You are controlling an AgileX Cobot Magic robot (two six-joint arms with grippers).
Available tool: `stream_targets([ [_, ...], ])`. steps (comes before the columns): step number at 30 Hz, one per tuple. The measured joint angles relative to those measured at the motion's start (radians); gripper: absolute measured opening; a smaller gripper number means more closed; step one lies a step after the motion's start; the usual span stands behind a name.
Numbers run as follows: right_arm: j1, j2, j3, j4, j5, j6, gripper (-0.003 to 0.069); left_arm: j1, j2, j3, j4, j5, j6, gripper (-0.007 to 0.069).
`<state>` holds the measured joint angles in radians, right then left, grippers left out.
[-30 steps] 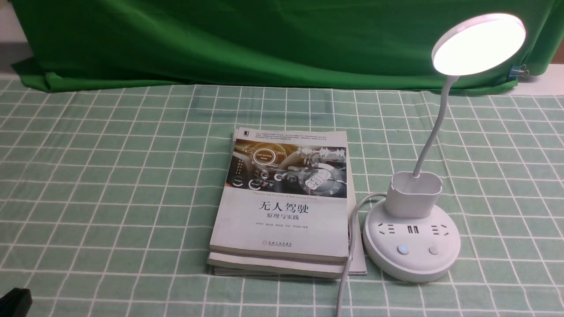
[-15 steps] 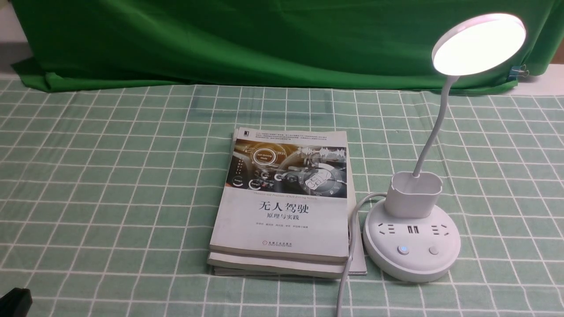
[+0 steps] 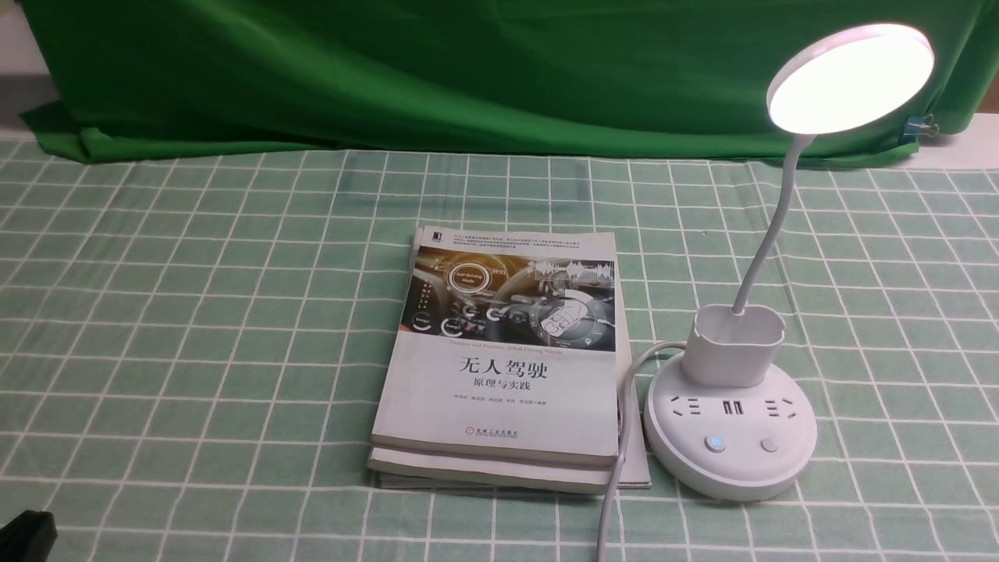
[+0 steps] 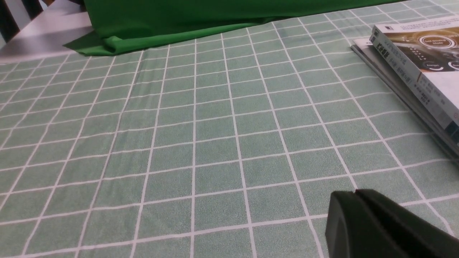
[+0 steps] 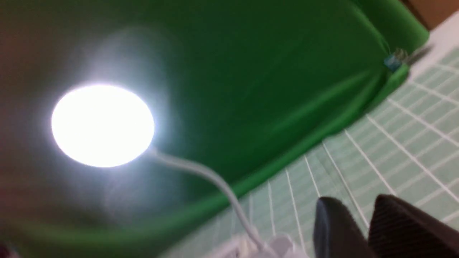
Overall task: Turn off the desk lamp on the blue coffee tablecloth by hand.
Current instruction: 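Press the power button on the lamp base to turn the lamp off with the right gripper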
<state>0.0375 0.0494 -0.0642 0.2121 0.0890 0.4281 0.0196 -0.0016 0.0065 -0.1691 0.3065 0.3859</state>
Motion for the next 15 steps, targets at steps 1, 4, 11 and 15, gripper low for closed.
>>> stream_targets([
  [1,0.02,0.043,-0.046,0.0,0.059,-0.057,0.01,0.0,0.0,0.0,0.0,0.0,0.0,0.0],
  [4,0.069,0.176,-0.197,0.001,0.222,-0.188,0.0043,0.0,0.0,0.0,0.0,0.0,0.0,0.0],
  [11,0.132,0.671,-0.513,-0.007,0.627,-0.428,0.0033,0.0,0.0,0.0,0.0,0.0,0.0,0.0],
  [15,0.132,0.904,-0.595,-0.015,0.673,-0.469,0.0033,0.0,0.0,0.0,0.0,0.0,0.0,0.0],
])
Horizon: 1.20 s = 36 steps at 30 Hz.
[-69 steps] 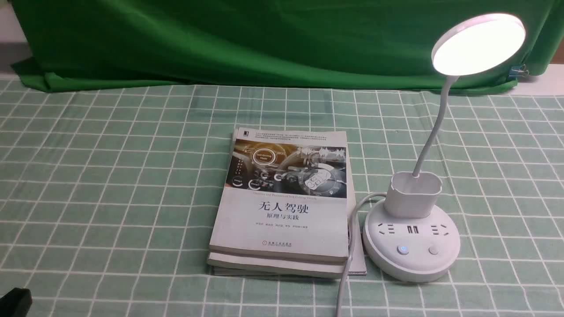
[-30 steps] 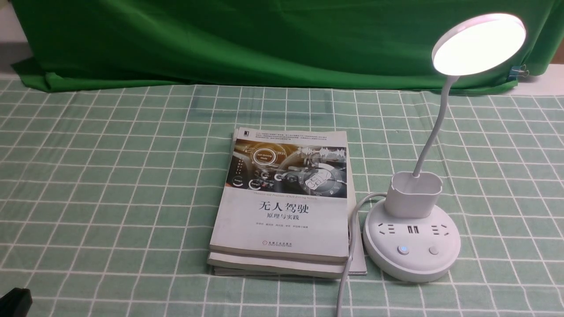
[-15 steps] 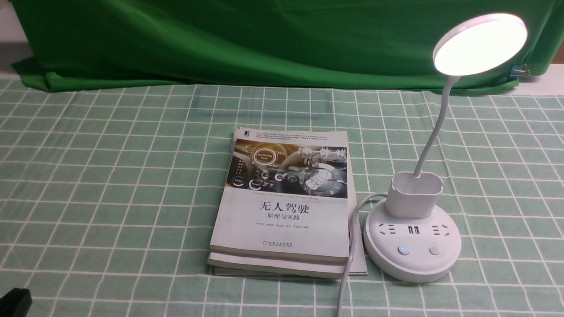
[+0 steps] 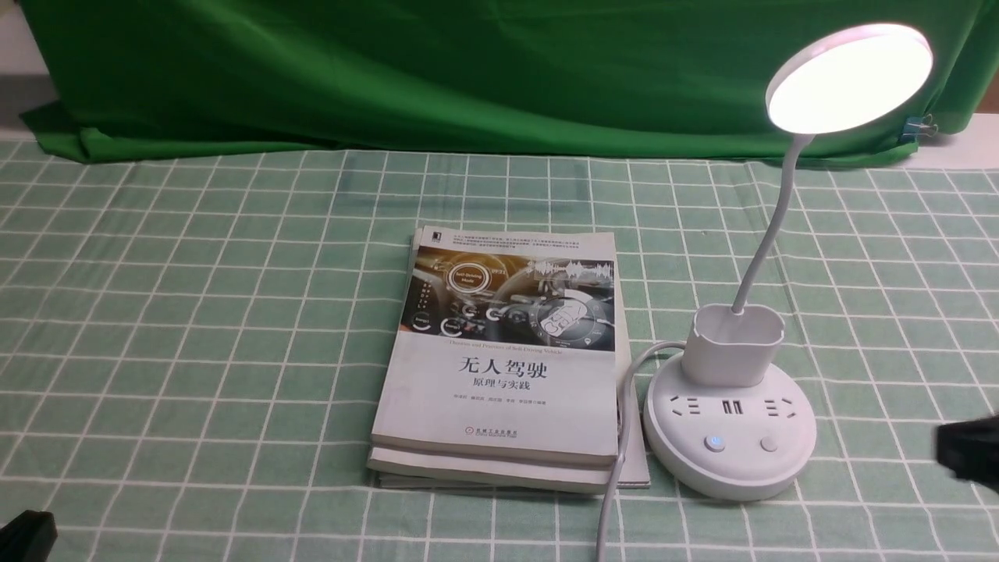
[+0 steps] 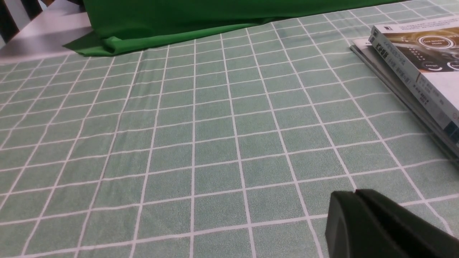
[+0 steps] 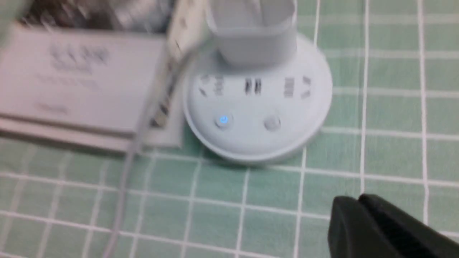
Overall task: Turn off the desk lamp on the blue coffee tablecloth by hand.
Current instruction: 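Press the power button on the lamp base to turn the lamp off with the right gripper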
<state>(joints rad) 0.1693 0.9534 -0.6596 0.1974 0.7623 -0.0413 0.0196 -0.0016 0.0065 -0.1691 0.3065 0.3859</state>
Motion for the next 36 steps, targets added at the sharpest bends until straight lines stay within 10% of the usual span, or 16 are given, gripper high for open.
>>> stream_targets([
  [15,0.153,0.579,-0.239,-0.018,-0.046,-0.021,0.0032,0.0,0.0,0.0,0.0,0.0,0.0,0.0],
  [36,0.154,0.693,-0.283,-0.055,-0.067,-0.034,0.0033,0.0,0.0,0.0,0.0,0.0,0.0,0.0],
])
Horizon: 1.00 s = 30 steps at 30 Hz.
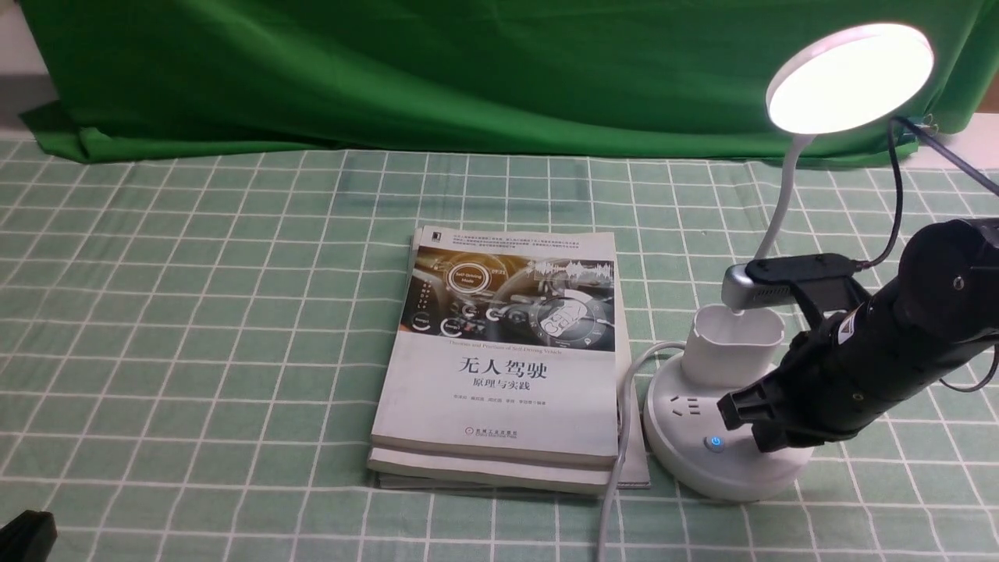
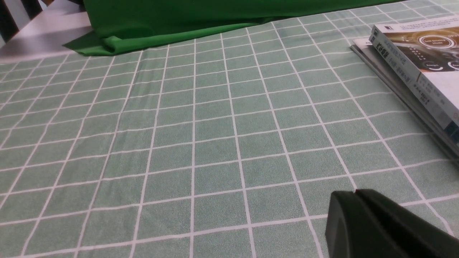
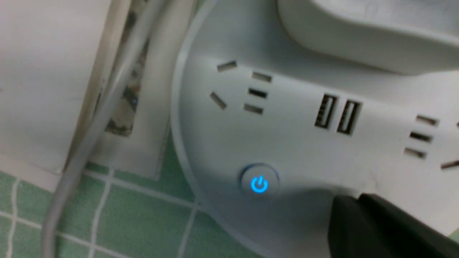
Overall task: Turn off the desk lamp on the blue coffee tablecloth by hand.
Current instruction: 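Press the power button on the lamp base to turn the lamp off with the right gripper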
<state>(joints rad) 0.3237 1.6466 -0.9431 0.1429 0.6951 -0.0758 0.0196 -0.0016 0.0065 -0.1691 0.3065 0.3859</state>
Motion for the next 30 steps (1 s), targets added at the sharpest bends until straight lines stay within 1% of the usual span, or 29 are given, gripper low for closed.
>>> stream_targets([
  [12,0.0,0.002,0.0,-0.007,-0.038,0.001,0.0033,0.0,0.0,0.0,0.0,0.0,0.0,0.0],
  [17,0.0,0.042,-0.005,-0.008,-0.055,0.001,0.0035,0.0,0.0,0.0,0.0,0.0,0.0,0.0],
  [23,0.0,0.052,-0.017,-0.008,-0.049,0.001,0.0035,0.0,0.0,0.0,0.0,0.0,0.0,0.0],
  [30,0.001,-0.004,-0.007,-0.008,-0.051,0.001,0.0035,0.0,0.0,0.0,0.0,0.0,0.0,0.0],
])
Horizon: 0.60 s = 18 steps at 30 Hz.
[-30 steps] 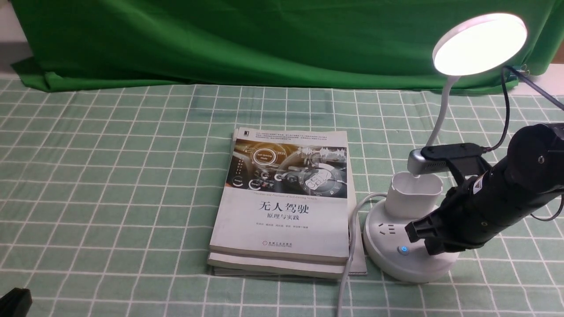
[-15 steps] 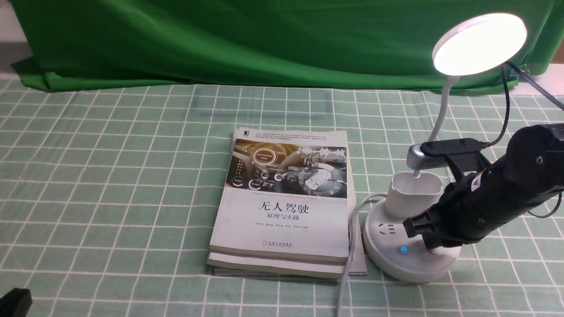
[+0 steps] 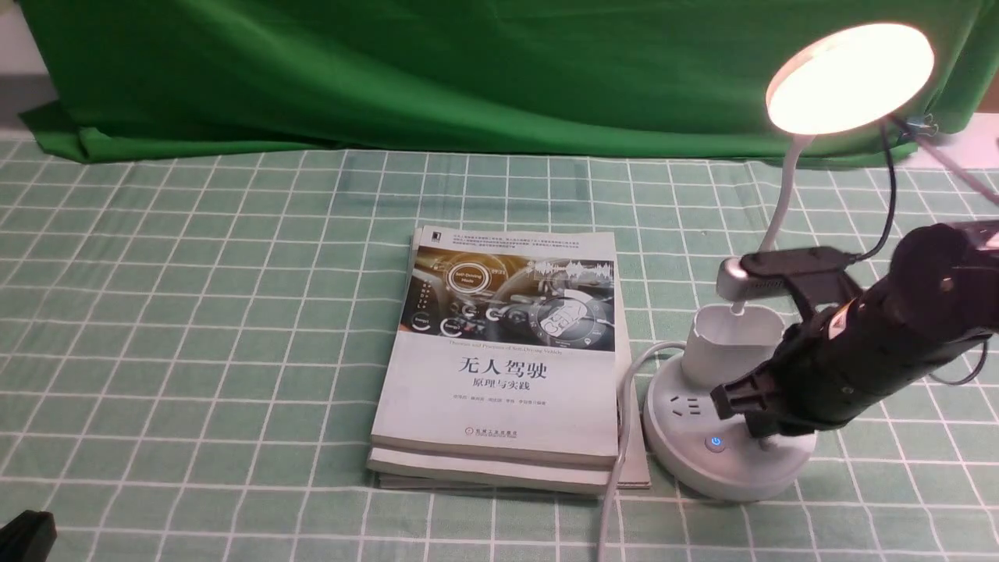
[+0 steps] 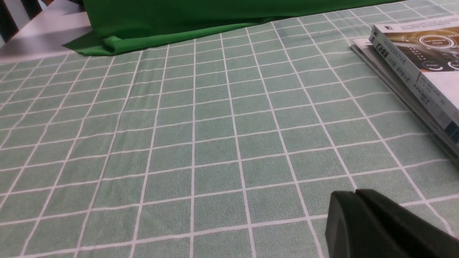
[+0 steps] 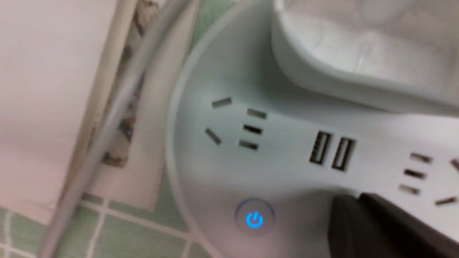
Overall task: Turn off the desk lamp on the blue coffee tablecloth by hand.
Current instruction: 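Press the power button on the lamp base to turn the lamp off with the right gripper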
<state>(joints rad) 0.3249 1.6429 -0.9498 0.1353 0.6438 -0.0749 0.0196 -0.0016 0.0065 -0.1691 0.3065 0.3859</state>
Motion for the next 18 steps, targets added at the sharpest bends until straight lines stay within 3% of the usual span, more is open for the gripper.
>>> stream_targets([
  [18,0.0,0.039,0.004,0.001,0.032,0.009,0.0035,0.0,0.0,0.0,0.0,0.0,0.0,0.0],
])
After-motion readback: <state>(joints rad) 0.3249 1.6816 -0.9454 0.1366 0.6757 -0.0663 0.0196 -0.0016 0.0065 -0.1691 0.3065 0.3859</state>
